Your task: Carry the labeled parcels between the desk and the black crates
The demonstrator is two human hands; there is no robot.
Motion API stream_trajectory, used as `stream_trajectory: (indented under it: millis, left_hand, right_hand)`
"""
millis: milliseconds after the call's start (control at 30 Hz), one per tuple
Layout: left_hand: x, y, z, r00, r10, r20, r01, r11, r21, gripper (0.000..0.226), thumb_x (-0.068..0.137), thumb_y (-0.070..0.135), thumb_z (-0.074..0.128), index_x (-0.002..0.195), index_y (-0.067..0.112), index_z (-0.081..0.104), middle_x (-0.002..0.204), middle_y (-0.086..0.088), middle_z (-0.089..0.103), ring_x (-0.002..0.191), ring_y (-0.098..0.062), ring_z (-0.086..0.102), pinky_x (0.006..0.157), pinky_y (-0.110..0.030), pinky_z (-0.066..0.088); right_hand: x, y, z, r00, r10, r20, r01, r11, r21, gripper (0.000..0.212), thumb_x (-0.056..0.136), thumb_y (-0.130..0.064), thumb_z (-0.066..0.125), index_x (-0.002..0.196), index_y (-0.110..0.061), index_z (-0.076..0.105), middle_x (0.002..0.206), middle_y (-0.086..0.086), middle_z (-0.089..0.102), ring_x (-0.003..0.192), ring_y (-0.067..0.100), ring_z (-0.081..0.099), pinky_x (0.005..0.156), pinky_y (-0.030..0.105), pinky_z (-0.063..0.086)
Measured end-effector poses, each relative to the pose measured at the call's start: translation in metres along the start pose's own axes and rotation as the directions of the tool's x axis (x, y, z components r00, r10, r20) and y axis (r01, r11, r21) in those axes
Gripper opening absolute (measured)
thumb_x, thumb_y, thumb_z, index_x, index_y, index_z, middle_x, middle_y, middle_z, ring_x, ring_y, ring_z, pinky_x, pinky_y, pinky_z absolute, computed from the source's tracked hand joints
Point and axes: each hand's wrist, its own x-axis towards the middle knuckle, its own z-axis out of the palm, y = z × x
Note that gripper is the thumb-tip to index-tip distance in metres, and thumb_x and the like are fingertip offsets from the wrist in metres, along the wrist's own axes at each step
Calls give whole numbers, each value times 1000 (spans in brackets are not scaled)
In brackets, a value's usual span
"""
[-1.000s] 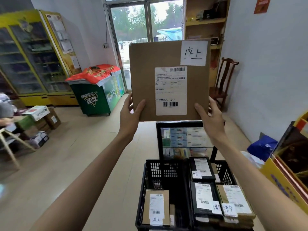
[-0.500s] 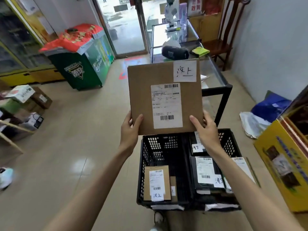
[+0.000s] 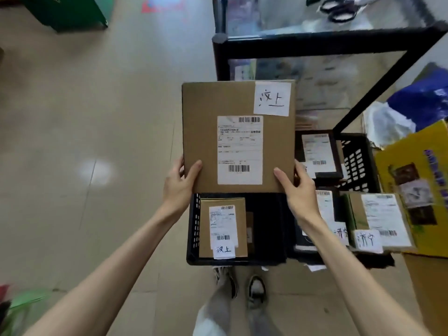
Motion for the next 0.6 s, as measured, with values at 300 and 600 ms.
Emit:
stream_trajectory:
  millis: [300,600]
  left_hand:
    - [62,-97,-10,996,-63,59,61,997,36,42,102,32,60,143,23,52,129,8,68,117,-11,66,95,-30,56]
    - [98,-159,3,984,-150,99,146,988,46,49,104,30,57,150,22,43,135,6,63,119,-4,63,100,-28,55]
  right_hand:
    - [45,75,46,997,69,29,-67,995,-79,60,97,-28,64,151,-24,39,130,-15,61,114,-10,57,95,11,48]
    - [92,130,60,991,122,54,-114,984,-137,59,97,-25,64,151,-22,40,129,-14,60,112,-12,56,89,9,49]
